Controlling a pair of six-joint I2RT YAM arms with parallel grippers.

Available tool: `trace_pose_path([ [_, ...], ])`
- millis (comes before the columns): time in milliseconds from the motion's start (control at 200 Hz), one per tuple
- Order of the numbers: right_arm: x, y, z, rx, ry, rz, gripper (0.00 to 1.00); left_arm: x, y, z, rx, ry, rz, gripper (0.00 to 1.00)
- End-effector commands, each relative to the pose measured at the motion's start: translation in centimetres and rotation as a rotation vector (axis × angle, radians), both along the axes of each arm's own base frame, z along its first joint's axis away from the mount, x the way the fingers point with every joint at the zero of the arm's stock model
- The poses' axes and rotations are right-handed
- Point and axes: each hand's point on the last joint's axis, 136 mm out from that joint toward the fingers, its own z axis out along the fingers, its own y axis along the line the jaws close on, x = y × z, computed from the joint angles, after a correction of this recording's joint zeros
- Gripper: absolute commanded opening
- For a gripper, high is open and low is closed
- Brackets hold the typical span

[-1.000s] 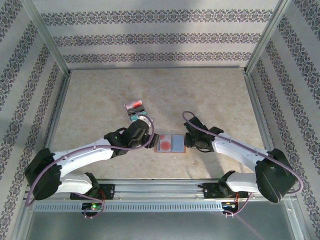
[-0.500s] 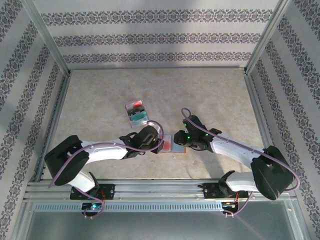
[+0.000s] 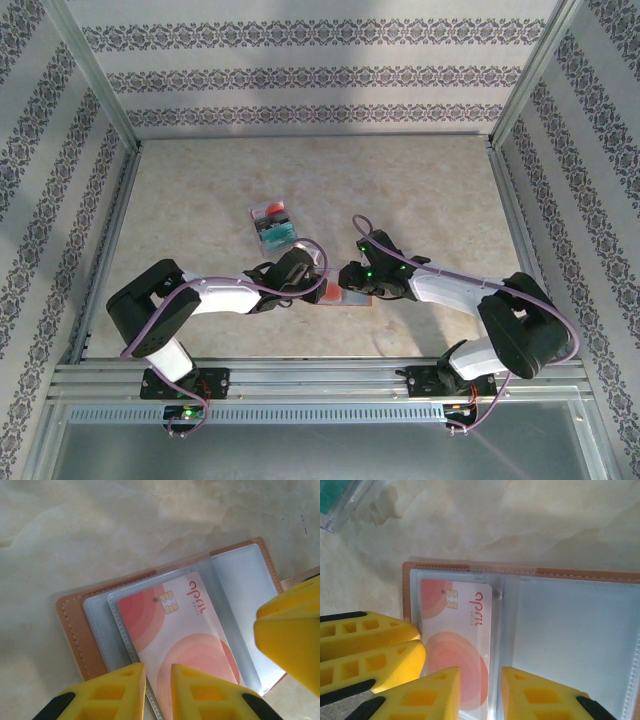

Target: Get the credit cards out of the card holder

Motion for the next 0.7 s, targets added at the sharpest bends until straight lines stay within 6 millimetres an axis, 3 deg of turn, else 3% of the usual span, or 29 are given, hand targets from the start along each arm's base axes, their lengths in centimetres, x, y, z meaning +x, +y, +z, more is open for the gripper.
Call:
trace_pose_path([
  [0, 0.1, 1.2, 0.2, 0.032, -0.003, 0.022, 0.28, 0.1, -0.3, -0.3, -0.037, 0.02, 0.005, 0.22],
  [450, -0.2, 0.8, -1.6, -0.002, 0.026, 0.02, 0.27, -0.4, 0.2, -1.6, -0.009, 0.063, 0.008, 0.18],
  [695, -0.3, 0.1, -1.2, -0.011, 0.01, 0.007, 0.27, -0.3, 0.8, -1.8, 0.003, 0.068, 0.022, 0.16],
])
